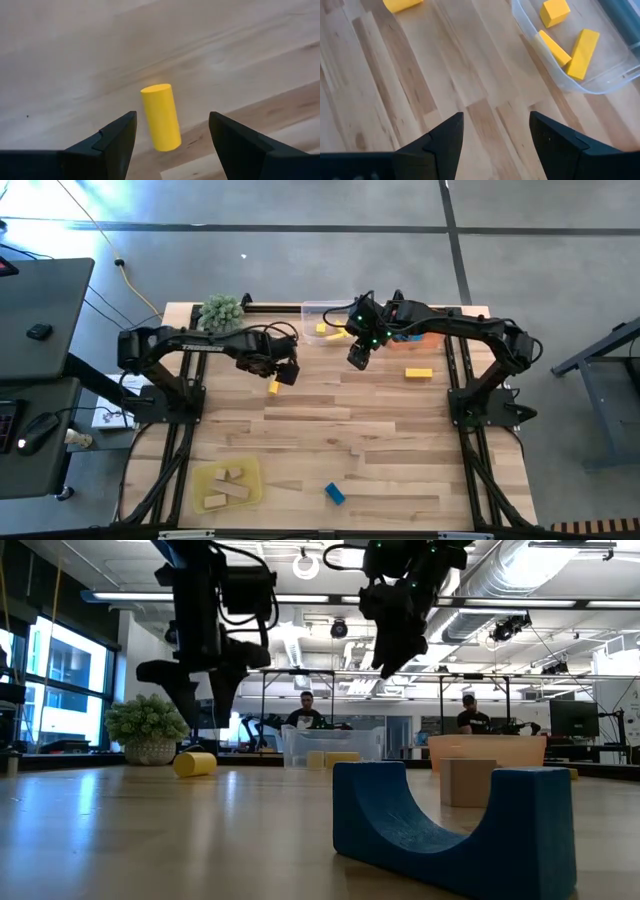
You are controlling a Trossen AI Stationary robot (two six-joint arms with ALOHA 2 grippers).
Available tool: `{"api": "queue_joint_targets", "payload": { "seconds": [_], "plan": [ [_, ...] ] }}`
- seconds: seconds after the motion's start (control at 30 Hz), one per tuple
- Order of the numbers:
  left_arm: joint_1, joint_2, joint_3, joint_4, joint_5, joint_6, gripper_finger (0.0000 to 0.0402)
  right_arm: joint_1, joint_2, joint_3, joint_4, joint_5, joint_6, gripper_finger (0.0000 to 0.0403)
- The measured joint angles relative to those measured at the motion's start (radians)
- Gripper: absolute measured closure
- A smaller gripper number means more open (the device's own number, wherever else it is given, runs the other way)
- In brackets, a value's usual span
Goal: Sort & place blocks by color
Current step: Put the yellow block into the transparent bin
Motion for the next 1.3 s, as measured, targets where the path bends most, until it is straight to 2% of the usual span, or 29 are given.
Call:
{"api": "queue_joint_targets", "payload": {
  "seconds": [0.67,1.0,1.3],
  "plan": [
    [0.0,0.189,0.0,0.007,0.053,-0.046,0.017,0.0,0.0,0.0,-0.018,0.007,-0.102,0.0188],
    [-0.007,0.197,0.0,0.003,0.12,-0.021,0.0255,0.0,0.0,0.0,-0.018,0.007,-0.127,0.0188],
    [-0.012,0.195,0.0,0.003,0.103,0.044,0.0289,-0.009,0.0,0.0,-0.017,0.008,-0.129,0.0188]
  ]
}}
